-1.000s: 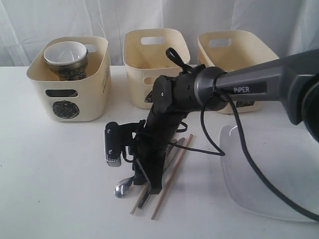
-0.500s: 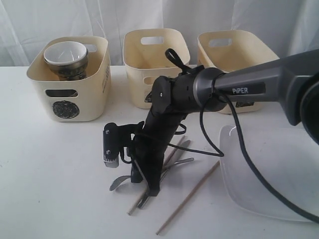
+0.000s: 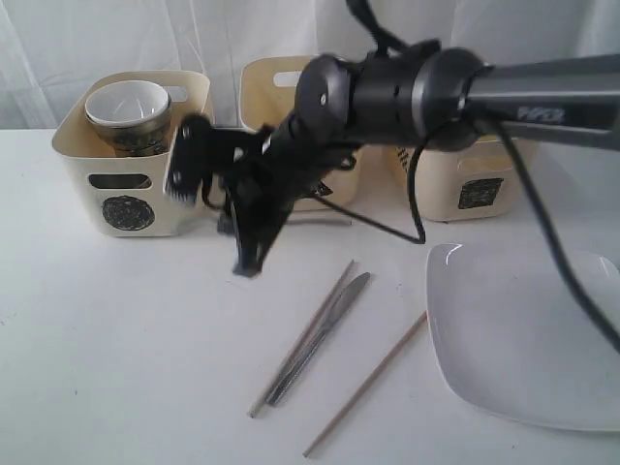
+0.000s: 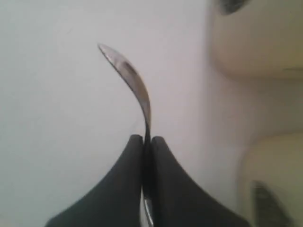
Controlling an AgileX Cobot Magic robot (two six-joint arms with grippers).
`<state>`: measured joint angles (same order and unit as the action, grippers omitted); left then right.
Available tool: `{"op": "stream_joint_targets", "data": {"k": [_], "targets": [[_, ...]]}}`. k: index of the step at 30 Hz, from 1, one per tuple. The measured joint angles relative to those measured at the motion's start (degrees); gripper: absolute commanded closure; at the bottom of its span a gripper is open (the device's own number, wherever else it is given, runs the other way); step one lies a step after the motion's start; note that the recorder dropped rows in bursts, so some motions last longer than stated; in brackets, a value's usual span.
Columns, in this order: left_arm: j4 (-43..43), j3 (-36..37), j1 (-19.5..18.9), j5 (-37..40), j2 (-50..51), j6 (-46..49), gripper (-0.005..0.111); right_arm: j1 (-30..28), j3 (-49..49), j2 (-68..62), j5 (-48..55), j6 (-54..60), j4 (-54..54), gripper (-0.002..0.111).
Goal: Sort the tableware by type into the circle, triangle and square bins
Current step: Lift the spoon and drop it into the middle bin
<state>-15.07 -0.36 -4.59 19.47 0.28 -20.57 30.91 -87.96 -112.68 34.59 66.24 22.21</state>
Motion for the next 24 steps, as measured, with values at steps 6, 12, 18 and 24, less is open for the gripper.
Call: {"op": "stream_joint_targets", "data": {"k": [6, 12, 18, 24], "targets": [[0.0, 0.0, 0.0, 0.0, 0.0, 0.0, 0.107, 0.0, -1.36, 6.37, -29.41, -9.01, 0.0, 0.108], [0.1, 0.0, 0.0, 0.0, 0.0, 0.0, 0.107, -1.3, -1.49, 4.23, -44.35, -16.35, 5.6, 0.108], [0.1, 0.0, 0.0, 0.0, 0.0, 0.0, 0.107, -2.13, -1.49, -2.47, -49.07, -17.14, 7.75, 0.108], [0.1, 0.0, 0.0, 0.0, 0.0, 0.0, 0.107, -2.4, -1.49, -8.53, -68.55, -18.74, 7.4, 0.108]]}}
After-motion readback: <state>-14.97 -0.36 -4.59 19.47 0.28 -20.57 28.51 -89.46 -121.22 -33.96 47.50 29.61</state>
